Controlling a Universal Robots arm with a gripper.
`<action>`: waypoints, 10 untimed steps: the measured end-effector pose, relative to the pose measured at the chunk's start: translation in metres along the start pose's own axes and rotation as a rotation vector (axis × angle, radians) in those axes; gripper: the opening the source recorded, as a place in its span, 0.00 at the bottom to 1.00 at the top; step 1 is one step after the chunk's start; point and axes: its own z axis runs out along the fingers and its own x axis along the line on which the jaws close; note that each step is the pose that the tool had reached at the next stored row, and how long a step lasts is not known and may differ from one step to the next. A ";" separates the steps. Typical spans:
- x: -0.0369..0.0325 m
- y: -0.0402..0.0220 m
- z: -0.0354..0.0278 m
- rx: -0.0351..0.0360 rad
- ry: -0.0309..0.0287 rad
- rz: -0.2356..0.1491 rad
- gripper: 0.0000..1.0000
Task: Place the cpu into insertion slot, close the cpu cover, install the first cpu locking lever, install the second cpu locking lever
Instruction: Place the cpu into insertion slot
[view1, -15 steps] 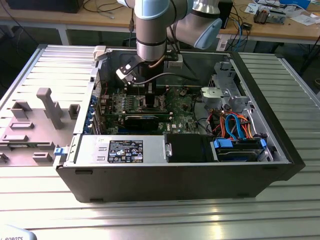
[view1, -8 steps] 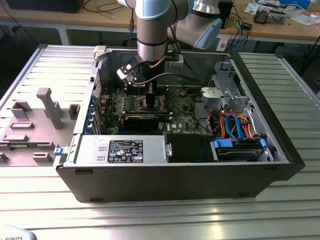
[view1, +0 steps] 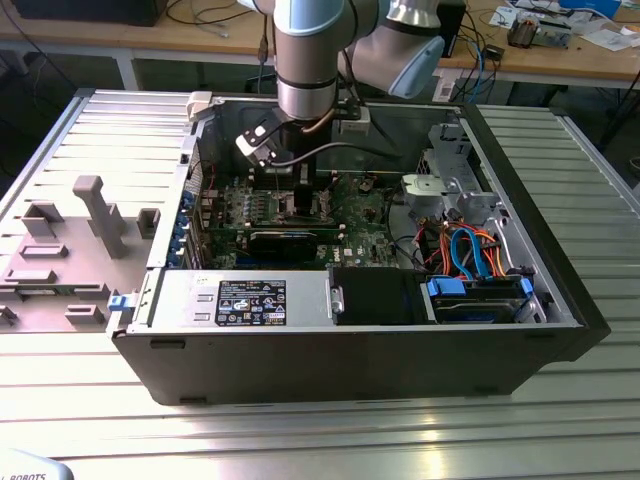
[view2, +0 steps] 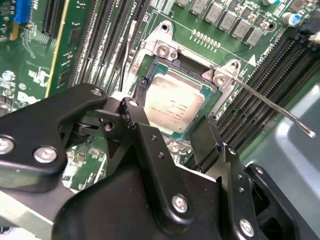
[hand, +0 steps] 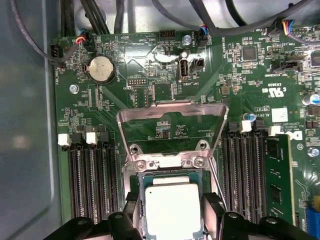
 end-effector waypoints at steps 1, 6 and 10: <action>-0.0001 0.0001 -0.0021 0.0000 0.0000 0.000 0.62; -0.0011 0.0001 -0.0037 -0.0001 0.0005 -0.008 0.47; -0.0024 -0.0002 -0.0036 -0.0020 0.0021 -0.065 0.29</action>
